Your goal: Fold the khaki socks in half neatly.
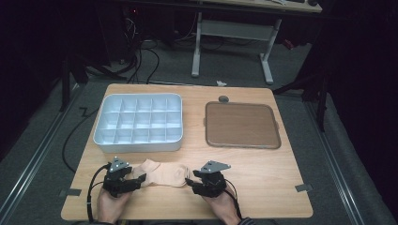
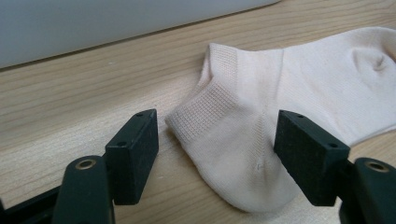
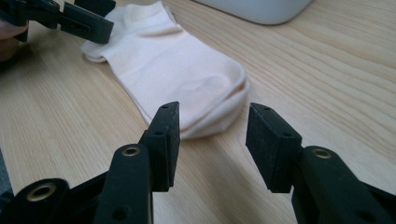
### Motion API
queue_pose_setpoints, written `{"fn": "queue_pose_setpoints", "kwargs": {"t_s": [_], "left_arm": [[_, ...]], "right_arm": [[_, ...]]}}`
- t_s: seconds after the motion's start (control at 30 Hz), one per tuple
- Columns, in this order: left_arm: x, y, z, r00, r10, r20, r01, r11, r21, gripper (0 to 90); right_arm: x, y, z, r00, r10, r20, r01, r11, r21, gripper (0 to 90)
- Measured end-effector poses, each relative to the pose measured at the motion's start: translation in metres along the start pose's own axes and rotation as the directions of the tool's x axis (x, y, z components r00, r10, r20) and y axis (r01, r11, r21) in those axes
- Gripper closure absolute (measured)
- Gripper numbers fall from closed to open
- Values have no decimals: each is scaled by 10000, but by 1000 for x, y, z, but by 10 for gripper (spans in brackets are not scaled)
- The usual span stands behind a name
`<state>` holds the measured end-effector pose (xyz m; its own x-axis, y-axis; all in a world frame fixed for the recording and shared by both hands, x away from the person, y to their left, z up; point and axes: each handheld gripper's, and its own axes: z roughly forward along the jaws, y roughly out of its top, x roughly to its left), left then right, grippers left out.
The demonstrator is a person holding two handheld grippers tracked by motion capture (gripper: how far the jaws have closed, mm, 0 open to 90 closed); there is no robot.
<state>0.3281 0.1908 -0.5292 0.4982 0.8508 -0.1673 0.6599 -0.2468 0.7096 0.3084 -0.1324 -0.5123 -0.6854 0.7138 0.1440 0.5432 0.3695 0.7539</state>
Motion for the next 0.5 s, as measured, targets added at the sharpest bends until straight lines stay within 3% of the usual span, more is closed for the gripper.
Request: {"fn": "queue_pose_setpoints", "kwargs": {"t_s": [0.17,0.33,0.5], "left_arm": [[-5,0,2,9983,475,-338,-471,9988,140,322],[-9,2,3,9941,889,-616,-875,9958,253,331],[-11,2,4,9940,893,-634,-877,9958,275,366]], "right_arm": [[6,7,6,9998,-195,68,196,9995,-234,505],[7,14,17,9993,-226,303,227,9997,-9,490],[4,14,26,9991,-88,422,70,9990,439,490]]}}
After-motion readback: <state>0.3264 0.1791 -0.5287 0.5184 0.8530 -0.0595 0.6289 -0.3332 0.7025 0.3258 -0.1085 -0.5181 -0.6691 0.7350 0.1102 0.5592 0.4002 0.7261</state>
